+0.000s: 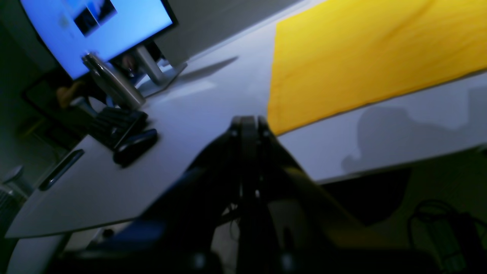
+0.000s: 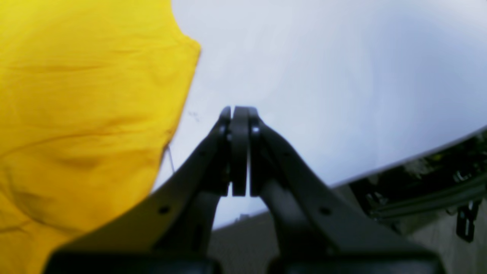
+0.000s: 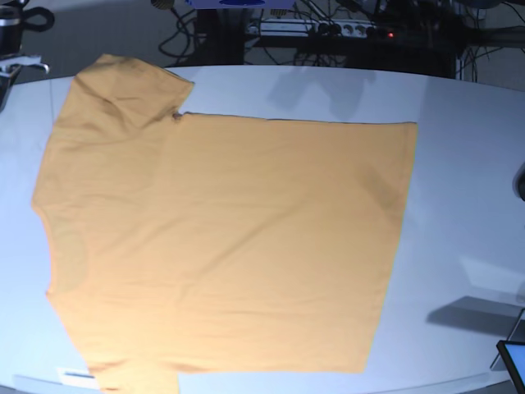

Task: Fold the T-shirt properly
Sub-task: 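Move the right gripper toward the orange T-shirt's sleeve edge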

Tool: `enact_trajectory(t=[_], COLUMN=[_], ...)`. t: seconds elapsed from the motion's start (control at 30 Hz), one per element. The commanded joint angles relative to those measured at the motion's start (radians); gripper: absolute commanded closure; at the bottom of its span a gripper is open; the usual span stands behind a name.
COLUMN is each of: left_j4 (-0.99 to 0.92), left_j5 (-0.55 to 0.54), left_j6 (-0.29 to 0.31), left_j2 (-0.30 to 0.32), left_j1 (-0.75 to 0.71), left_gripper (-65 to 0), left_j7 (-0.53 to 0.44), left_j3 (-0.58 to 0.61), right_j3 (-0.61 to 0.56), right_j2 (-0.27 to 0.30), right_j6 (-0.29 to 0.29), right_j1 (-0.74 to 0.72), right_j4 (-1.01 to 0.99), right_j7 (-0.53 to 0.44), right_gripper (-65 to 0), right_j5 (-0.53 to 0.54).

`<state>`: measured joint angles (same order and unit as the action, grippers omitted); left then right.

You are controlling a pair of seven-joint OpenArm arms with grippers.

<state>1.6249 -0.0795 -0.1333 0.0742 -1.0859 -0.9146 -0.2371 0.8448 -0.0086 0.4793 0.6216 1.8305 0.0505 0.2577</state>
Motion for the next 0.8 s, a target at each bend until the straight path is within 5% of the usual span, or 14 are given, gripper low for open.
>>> enact_trajectory(t=[0.0, 0.17, 0.3, 0.47, 0.67, 0.77], left_j4=[0.027, 0.085, 0.13, 0.162, 0.162, 0.159], left_j5=[-0.006, -0.052, -0.205, -0.397, -0.414, -0.415], left_j6=[-0.009, -0.004, 0.054, 0.117, 0.117, 0.117], left_j2=[0.003, 0.005, 0.052, 0.12, 0.166, 0.167], left_j1=[-0.018, 0.002, 0.005, 0.023, 0.045, 0.048], left_gripper=[0.0, -4.2, -4.4, -4.4, -4.4, -4.4], left_j7=[0.004, 0.105, 0.2, 0.351, 0.414, 0.42], left_j3=[-0.018, -0.032, -0.025, -0.032, -0.034, -0.034], right_j3=[0.012, 0.008, 0.009, 0.012, 0.012, 0.014], right_j2=[0.028, 0.097, 0.137, 0.151, 0.151, 0.151], right_j6=[0.016, 0.037, 0.04, 0.128, 0.178, 0.213], right_j1=[-0.006, -0.064, -0.115, -0.179, -0.239, -0.259], right_j4=[0.022, 0.022, 0.015, 0.015, 0.013, 0.013], right_j7=[-0.004, 0.136, 0.286, 0.447, 0.619, 0.665], right_gripper=[0.0, -0.1, -0.3, -0.4, -14.9, -16.5], right_j5=[0.012, 0.012, 0.013, 0.015, 0.013, 0.015])
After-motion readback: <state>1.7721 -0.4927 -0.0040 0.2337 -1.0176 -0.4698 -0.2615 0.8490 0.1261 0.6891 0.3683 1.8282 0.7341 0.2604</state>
